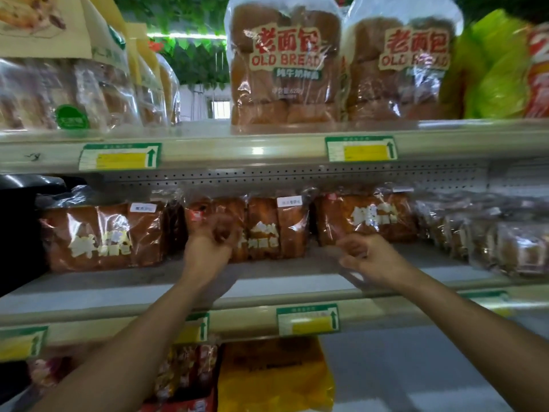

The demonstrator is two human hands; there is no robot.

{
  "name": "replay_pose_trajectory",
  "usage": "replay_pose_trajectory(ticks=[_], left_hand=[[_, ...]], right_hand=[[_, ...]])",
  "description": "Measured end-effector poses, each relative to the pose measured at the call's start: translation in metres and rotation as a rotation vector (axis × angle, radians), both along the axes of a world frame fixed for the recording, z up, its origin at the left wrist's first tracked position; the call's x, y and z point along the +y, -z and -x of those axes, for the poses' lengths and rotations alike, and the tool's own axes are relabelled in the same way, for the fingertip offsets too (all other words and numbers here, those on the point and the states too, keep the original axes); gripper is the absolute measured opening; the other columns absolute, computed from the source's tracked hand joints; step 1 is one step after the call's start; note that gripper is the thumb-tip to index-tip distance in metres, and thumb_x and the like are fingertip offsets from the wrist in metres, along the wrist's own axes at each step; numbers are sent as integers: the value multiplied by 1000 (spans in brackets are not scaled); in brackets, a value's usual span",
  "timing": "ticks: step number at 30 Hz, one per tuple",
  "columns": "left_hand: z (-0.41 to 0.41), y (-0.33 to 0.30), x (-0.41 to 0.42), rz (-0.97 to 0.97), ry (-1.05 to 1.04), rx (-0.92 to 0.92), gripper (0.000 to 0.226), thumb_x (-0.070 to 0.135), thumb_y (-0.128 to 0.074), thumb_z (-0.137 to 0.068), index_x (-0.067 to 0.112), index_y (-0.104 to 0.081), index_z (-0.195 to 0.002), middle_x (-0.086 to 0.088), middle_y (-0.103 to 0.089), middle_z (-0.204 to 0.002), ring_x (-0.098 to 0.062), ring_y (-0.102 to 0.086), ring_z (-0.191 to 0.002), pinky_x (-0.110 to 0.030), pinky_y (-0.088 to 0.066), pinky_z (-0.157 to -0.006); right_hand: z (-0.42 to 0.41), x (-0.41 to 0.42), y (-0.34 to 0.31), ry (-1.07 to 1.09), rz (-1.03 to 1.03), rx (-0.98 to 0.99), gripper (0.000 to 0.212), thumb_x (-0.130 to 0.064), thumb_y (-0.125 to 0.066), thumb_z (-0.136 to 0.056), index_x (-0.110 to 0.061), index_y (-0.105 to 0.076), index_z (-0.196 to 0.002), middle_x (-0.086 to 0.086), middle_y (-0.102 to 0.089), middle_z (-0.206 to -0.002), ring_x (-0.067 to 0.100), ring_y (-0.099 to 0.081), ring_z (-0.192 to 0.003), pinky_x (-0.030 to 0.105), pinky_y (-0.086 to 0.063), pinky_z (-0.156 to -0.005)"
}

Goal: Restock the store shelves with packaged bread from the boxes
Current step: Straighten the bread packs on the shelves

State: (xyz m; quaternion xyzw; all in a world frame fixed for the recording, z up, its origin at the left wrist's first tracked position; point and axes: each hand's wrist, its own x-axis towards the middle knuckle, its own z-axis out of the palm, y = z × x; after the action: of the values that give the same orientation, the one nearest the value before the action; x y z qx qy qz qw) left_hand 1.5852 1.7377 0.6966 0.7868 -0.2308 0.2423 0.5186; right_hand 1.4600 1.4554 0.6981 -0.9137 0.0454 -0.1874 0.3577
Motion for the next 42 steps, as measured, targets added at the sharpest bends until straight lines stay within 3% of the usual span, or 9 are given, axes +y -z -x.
replay_pose_trajectory(ticks=[5, 9, 13, 18, 21, 24, 28, 34, 42], left_hand=[[45, -11, -70, -185, 108, -143, 29, 30, -74, -86, 27, -56, -108, 10, -68, -84, -7, -65, -74, -37, -58, -69], [55, -17, -138, -399, 187, -274, 57, 32, -76, -83, 30, -48, -133, 6, -64, -116, -10, -65, -95, -37, -56, -84], [42, -28, -206, -585, 212, -243, 83, 37, -77, -81, 35, -29, -149, 2, -31, -154, -17, -44, -133, -38, -37, -114], [-13, -29, -248, -877, -53, -422, 110, 65, -67, -77, 21, -6, -157, -10, -17, -161, -27, -11, -151, -40, -5, -124], [-29, -35, -254, -998, -141, -407, 120, 57, -76, -73, 17, -1, -157, -13, -10, -163, -28, -6, -152, -41, 0, -122], [-28, -49, -261, -1157, -183, -331, 140, 53, -87, -60, 14, 6, -157, -11, -1, -165, -28, 3, -152, -44, 5, -121], [-26, -49, -263, -1233, -251, -330, 143, 64, -84, -55, 15, 4, -157, -10, -20, -160, -28, -17, -149, -52, 2, -121], [-15, -30, -260, -1180, -436, -491, 137, 72, -78, -54, 17, -6, -156, -7, -31, -149, -28, -30, -137, -47, -18, -119], [1, -22, -267, -1196, -577, -433, 127, 64, -76, -67, 11, -1, -155, -11, -31, -142, -30, -33, -130, -46, -20, -116]], right_hand=[[21, -69, -1, 182, 219, 1, 45, -5, -69, -84, -22, -58, -124, 0, -63, -121, 17, -58, -111, 38, -49, -99], [27, -114, -19, 224, 483, -51, 70, -18, -72, -79, -34, -40, -139, 2, -47, -142, 27, -50, -125, 43, -49, -97], [22, -144, -42, 185, 767, -18, 79, -31, -66, -88, -34, -18, -151, 0, -18, -157, 24, -21, -144, 41, -34, -109], [-7, -173, -68, 157, 966, 90, 110, -41, -76, -77, -24, -1, -155, 6, -2, -161, 30, 2, -148, 47, -7, -121], [-28, -185, -75, 135, 1003, 130, 123, -40, -82, -70, -23, 5, -155, 8, 12, -162, 34, 13, -148, 53, 3, -119], [-50, -187, -79, 110, 964, 227, 134, -32, -86, -67, -25, 16, -153, 6, 23, -160, 36, 14, -148, 57, -2, -119], [-66, -188, -78, 91, 1009, 249, 138, -35, -87, -66, -25, 20, -152, 10, 9, -163, 36, 2, -149, 54, -19, -116], [-55, -184, -74, 104, 1142, 188, 142, -44, -88, -60, -20, 17, -152, 15, -13, -158, 34, -13, -145, 50, -31, -108], [-55, -173, -57, 176, 1130, 74, 131, -26, -86, -66, -16, 12, -153, 14, -18, -151, 32, -18, -139, 49, -28, -110]])
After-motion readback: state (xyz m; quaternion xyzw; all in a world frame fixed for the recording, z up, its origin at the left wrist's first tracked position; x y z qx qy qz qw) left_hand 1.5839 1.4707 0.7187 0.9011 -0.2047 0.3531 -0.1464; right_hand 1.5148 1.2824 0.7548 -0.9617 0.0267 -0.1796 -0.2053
